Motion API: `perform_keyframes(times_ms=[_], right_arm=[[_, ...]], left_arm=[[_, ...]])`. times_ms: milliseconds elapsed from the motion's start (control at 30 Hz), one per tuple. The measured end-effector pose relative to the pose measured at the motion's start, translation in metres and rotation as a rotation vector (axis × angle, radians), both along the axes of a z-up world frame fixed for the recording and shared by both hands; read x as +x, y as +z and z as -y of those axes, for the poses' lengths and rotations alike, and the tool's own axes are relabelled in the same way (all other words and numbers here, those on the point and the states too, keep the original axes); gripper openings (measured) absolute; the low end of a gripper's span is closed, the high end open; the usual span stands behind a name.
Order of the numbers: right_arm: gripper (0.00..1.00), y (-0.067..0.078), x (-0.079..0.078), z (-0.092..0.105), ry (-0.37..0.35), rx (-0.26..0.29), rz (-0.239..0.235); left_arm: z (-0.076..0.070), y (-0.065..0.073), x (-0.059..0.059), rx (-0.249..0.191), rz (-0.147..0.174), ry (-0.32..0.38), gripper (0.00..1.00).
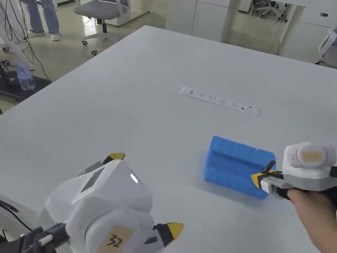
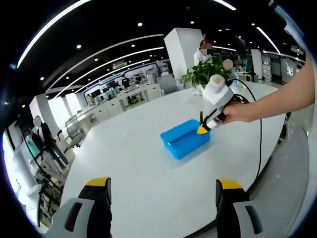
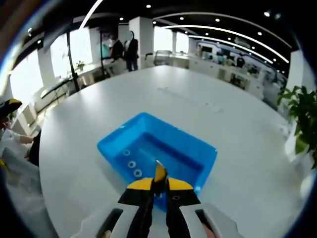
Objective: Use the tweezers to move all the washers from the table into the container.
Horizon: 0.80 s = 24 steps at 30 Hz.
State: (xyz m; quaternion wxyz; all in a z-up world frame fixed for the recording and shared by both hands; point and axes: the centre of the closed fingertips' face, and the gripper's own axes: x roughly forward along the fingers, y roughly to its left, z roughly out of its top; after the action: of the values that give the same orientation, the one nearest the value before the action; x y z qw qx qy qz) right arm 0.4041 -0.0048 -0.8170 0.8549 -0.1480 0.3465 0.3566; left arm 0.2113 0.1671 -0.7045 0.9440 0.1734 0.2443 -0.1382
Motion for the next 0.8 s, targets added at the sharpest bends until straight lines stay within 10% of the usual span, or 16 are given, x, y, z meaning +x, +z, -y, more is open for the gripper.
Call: perform_keyframes(times_ms=[433,800], right_arm=[[0.05,0.000,0.004,0.001,-0.022,0.031,-0.022],[0.05,0.062,-0.018,-0.005,0.002,0.143,0.106]], left_arm=[[0.025,0.041,0.015,-0.107,0.097,-0.082,0.64],[0.058,0.051,0.041,-0.158,0.062,-0.217,0.41]])
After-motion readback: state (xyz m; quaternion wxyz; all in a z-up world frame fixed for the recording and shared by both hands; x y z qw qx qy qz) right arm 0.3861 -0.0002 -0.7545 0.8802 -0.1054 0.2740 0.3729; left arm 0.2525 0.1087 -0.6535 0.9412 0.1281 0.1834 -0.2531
